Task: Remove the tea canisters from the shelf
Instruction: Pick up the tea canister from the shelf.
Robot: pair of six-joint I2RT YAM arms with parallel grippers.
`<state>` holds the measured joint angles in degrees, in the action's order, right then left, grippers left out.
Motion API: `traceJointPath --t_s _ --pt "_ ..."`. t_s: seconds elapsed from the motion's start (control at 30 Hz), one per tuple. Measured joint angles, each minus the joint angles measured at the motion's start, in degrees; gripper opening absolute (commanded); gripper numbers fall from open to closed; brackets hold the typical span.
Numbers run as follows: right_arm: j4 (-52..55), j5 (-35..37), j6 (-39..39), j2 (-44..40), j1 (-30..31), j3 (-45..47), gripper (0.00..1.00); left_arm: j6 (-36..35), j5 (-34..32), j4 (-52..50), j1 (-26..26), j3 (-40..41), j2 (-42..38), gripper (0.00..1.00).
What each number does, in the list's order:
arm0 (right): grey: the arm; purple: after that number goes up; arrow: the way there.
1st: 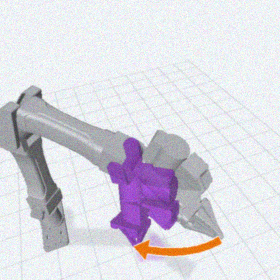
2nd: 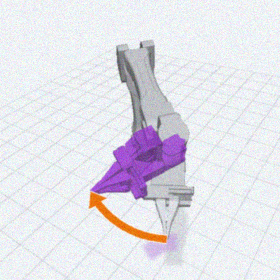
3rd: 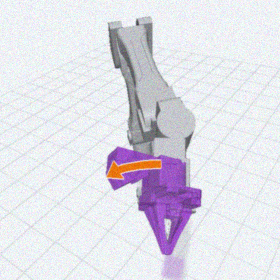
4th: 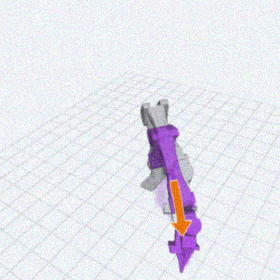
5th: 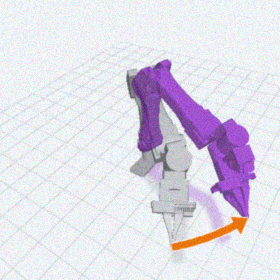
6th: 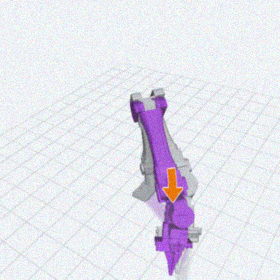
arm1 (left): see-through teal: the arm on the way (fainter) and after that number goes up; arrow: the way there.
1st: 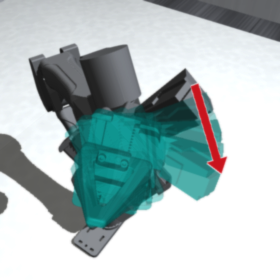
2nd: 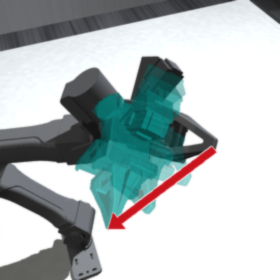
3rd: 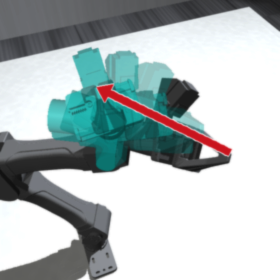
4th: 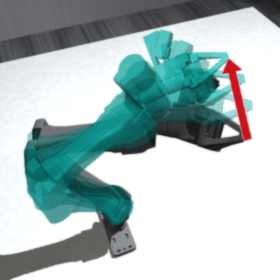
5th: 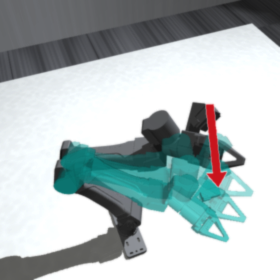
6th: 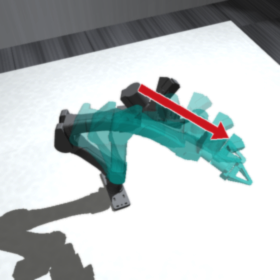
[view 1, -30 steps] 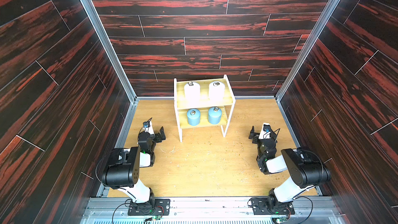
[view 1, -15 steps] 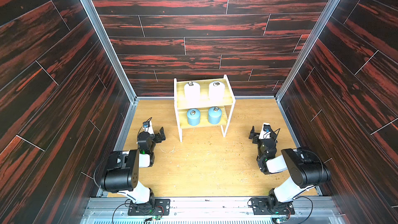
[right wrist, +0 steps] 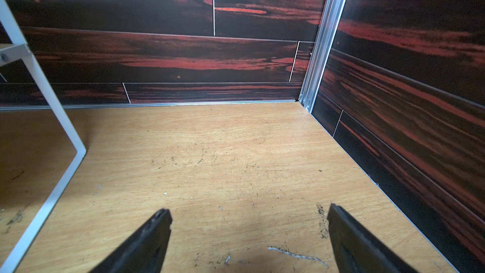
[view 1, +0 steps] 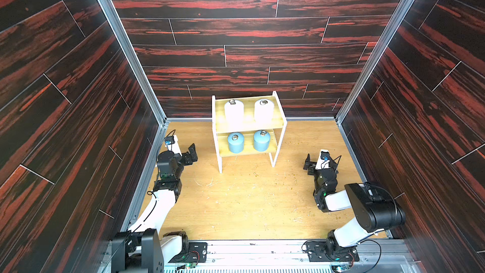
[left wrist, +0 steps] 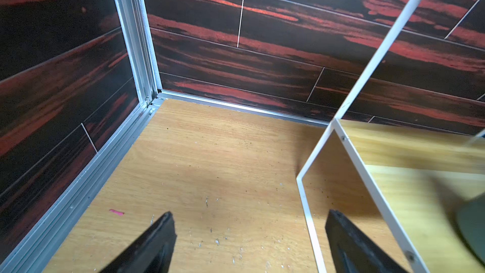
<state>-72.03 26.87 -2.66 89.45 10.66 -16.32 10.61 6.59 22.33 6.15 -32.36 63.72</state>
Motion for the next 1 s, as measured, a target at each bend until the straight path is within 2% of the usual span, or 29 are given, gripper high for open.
traceJointPath --t_s 0.27,0.53,0.73,1.0 --pt "22.16 -4.20 1.81 -13.14 0.00 -10.99 0.94 1.55 1.25 -11.13 0.00 -2.97 -7.26 0.93" --pt "41.68 -11.04 3.89 -22.14 0.22 -21.03 0.95 2.93 4.81 -17.27 0.00 -9.57 -8.59 0.94" --pt "54.21 -17.62 3.87 -26.45 0.22 -28.79 0.95 3.54 8.09 -21.51 0.00 -14.45 -8.57 0.94" --pt "64.98 -29.33 3.69 -28.96 0.37 -37.27 0.93 5.77 11.87 -23.02 0.00 -17.20 -7.50 0.95"
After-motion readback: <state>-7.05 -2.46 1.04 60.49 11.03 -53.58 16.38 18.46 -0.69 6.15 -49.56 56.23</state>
